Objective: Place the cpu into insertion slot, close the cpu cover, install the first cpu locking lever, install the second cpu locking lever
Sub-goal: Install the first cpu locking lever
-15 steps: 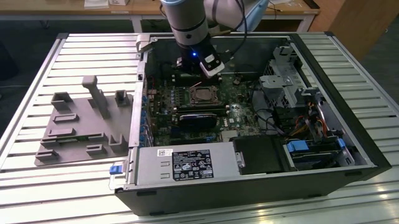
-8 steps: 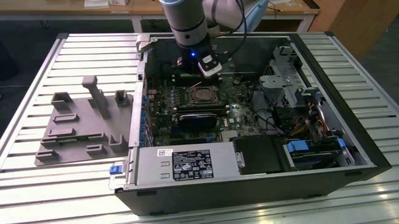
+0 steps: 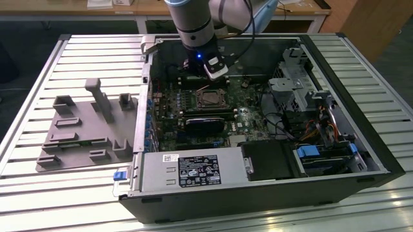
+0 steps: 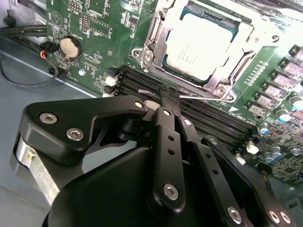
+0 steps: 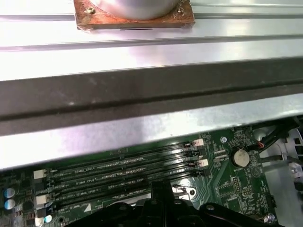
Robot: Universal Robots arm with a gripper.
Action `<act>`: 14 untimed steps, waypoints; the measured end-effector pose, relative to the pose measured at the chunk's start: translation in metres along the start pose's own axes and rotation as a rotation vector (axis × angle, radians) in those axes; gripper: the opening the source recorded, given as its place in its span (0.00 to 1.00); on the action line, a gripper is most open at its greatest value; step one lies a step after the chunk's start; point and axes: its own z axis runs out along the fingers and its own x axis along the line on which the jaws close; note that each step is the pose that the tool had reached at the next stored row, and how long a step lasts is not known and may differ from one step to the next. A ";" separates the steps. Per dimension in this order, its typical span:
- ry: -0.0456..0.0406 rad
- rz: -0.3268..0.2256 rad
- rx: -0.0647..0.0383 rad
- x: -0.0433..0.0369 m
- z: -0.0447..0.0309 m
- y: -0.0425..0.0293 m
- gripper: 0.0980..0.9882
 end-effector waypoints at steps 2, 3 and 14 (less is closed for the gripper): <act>-0.0024 0.010 0.002 0.0004 0.0010 0.0007 0.01; -0.0035 0.014 0.003 0.0005 0.0012 0.0008 0.01; -0.0134 0.055 0.013 0.0022 0.0055 0.0025 0.01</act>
